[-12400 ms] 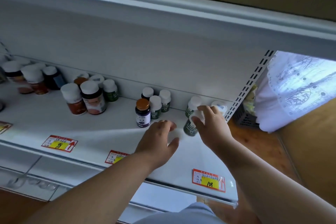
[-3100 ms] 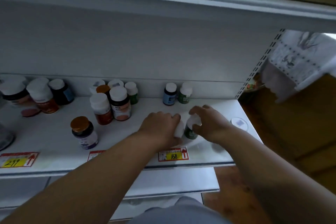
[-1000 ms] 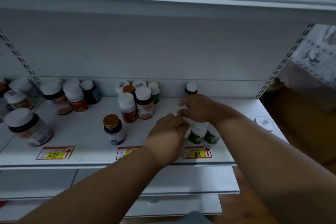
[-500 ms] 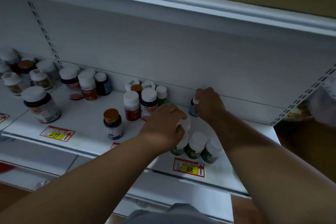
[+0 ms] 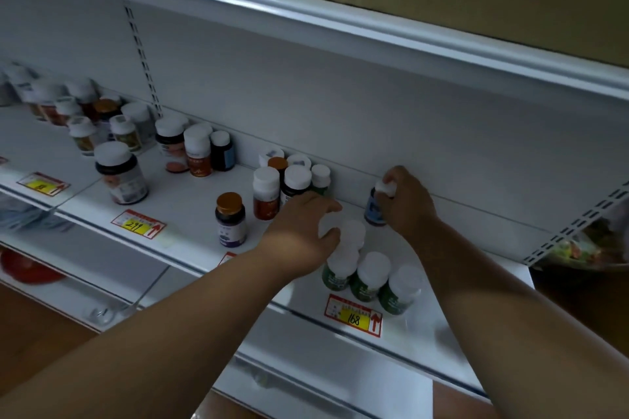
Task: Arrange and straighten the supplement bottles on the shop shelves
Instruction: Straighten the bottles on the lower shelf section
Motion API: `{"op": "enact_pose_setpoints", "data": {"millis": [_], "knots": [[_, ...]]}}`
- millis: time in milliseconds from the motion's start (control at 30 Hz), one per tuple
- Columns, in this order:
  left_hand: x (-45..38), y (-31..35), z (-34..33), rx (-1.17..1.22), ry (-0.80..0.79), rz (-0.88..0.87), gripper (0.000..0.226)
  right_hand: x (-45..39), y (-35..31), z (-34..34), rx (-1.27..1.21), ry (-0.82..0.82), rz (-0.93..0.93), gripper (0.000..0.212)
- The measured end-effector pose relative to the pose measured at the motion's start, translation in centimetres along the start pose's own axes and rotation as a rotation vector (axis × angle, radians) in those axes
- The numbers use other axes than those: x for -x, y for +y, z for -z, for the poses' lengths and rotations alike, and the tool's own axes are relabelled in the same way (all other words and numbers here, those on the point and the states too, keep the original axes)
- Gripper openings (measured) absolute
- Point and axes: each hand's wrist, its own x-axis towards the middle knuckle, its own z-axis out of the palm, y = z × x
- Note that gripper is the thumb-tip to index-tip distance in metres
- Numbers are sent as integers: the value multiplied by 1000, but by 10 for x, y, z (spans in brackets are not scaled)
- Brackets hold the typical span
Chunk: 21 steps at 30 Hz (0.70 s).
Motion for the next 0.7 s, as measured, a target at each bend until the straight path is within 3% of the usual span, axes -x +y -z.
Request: {"op": "enact_pose_setpoints", "data": {"millis": [100, 233, 367, 533, 700], "knots": [[9, -1, 11, 84, 90, 21, 44, 16, -36, 8, -201, 142, 84, 12], [30, -7, 45, 266, 160, 66, 51, 48, -107, 1, -432, 119, 165, 14], [79, -43, 105, 275, 173, 70, 54, 85, -193, -38, -689, 1, 152, 12], [168, -121, 208, 248, 199, 203, 66, 129, -316, -123, -919, -212, 209, 9], [249, -191, 303, 140, 233, 350, 63, 160, -424, -195, -905, -343, 326, 18]]}}
